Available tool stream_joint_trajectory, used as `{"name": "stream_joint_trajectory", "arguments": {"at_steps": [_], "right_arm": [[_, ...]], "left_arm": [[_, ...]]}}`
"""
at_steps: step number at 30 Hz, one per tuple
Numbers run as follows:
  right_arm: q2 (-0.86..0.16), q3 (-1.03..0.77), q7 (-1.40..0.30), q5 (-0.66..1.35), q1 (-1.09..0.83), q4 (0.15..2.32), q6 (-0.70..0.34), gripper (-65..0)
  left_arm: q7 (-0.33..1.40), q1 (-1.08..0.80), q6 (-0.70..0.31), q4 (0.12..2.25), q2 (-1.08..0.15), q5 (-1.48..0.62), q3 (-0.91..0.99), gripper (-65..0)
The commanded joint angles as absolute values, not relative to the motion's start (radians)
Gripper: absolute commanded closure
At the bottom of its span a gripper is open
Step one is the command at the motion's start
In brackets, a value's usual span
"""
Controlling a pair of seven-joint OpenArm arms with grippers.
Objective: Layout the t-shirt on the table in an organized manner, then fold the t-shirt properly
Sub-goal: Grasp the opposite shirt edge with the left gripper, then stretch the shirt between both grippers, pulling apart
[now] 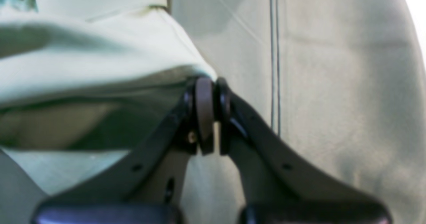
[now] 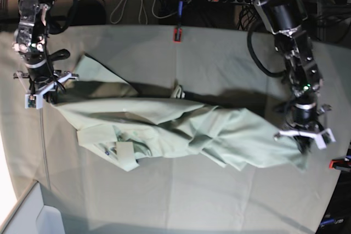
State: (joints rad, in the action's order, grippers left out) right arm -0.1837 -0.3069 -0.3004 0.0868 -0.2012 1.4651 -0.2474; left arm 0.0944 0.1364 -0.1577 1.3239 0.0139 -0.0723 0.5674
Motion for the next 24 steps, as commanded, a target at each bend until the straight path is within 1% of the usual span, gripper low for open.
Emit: {"name": "stream_joint_trajectory", "arguments": {"at_steps": [1,3,6,8,11,14,16,21,22,24], "right_arm": [[-0.199,-0.311,-0.272,0.093,-0.194,1.481,-0.271,0.0],[-0.199,-0.309,-0.272,0.093,-0.194,1.481,-0.271,0.0],[-0.199,-0.309,-0.272,0.093,-0.202,1.481,-0.271,0.0],[-0.199,-0.309,-0.277,0.093,-0.202,1.481,-0.271,0.0],[-0.199,-0.311,-0.277,0.093,-0.203,1.48,-0.271,0.0],[-0.199,-0.314,-0.278,0.091,-0.203,1.48,-0.271,0.0],[-0.199,-0.314,-0.278,0.091,-0.203,1.48,-0.271,0.0],[-0.194,-0.314,-0.28,0.091,-0.213,1.48,-0.271,0.0],[-0.194,-0.312,-0.28,0.091,-0.217,1.48,-0.271,0.0],[-0.194,-0.312,-0.28,0.091,-0.219,1.481,-0.271,0.0]], "left_arm": [[0.076,0.165,-0.168,1.372,0.016,-0.079,0.561,0.0],[0.119,0.216,-0.163,1.415,0.015,-0.079,0.518,0.0],[0.189,0.332,-0.16,1.409,0.021,-0.079,0.475,0.0],[0.219,0.418,-0.159,1.362,0.038,-0.079,0.435,0.0],[0.222,0.55,-0.157,1.234,0.042,-0.071,0.363,0.0],[0.219,0.684,-0.157,1.029,0.042,-0.077,0.321,0.0],[0.171,0.776,-0.157,0.846,0.044,-0.077,0.309,0.0],[-0.094,1.026,-0.156,0.259,0.045,-0.077,0.308,-0.2],[-0.134,1.067,-0.156,0.176,0.045,-0.077,0.308,-1.3],[-0.17,1.099,-0.156,0.094,0.045,-0.073,0.306,-7.4]]}}
